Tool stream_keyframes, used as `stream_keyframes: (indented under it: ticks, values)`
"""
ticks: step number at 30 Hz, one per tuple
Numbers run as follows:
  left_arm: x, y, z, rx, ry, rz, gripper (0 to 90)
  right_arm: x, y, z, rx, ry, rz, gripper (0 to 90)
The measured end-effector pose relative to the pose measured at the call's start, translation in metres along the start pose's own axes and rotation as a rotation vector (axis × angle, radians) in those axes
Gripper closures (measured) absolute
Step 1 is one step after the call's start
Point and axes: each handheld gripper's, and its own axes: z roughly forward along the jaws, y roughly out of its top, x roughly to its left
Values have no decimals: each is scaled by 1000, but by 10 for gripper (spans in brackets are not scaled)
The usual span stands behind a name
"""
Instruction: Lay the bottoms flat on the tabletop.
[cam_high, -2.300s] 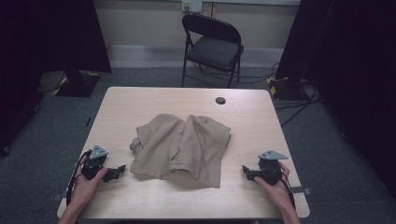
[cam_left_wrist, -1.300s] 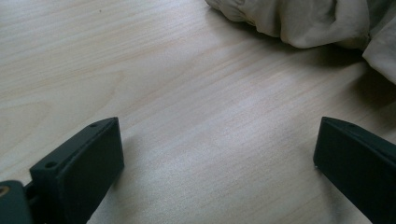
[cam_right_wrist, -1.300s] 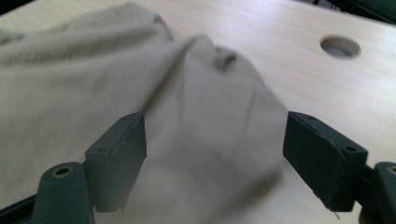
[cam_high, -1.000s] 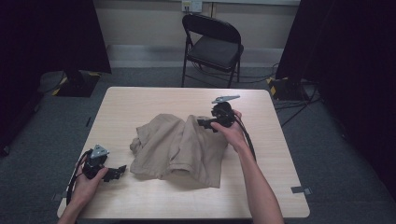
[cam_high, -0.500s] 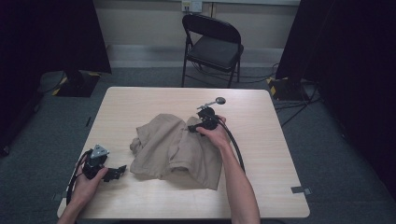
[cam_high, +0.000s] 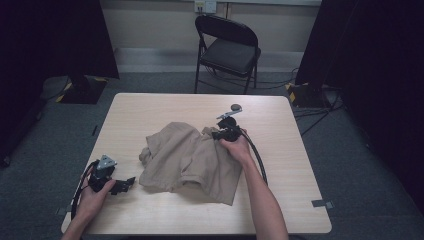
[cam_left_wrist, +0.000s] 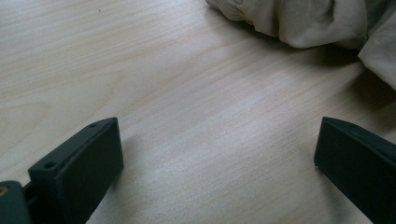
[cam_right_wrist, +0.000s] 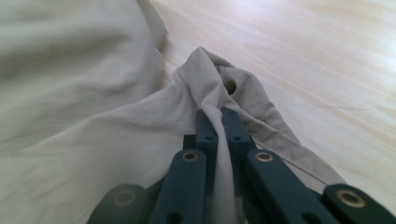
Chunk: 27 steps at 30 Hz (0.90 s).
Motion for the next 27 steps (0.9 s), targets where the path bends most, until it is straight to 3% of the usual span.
stream_keyframes:
  ticks: [2,3,5,9,17,19,20,24,27]
  values:
    - [0,0,0,0,0,0,6,0,0,-13,-33,21,3,886]
    - [0,0,0,0,1,0,6,2,-2,-30,-54,29,-12,886]
    - [0,0,0,0,0,0,6,2,-4,-35,-64,33,-15,886]
    - [0,0,0,0,0,0,6,9,-17,-66,-97,57,-44,886]
    - [0,0,0,0,0,0,6,25,-59,-125,-139,86,-101,883]
    - [0,0,0,0,0,0,6,29,-79,-142,-138,83,-103,881]
    - [0,0,0,0,0,0,6,29,-79,-142,-138,83,-103,881]
    - [0,0,0,0,0,0,6,32,-113,-155,-125,78,-82,878]
    - [0,0,0,0,1,0,6,33,-136,-154,-99,76,-65,875]
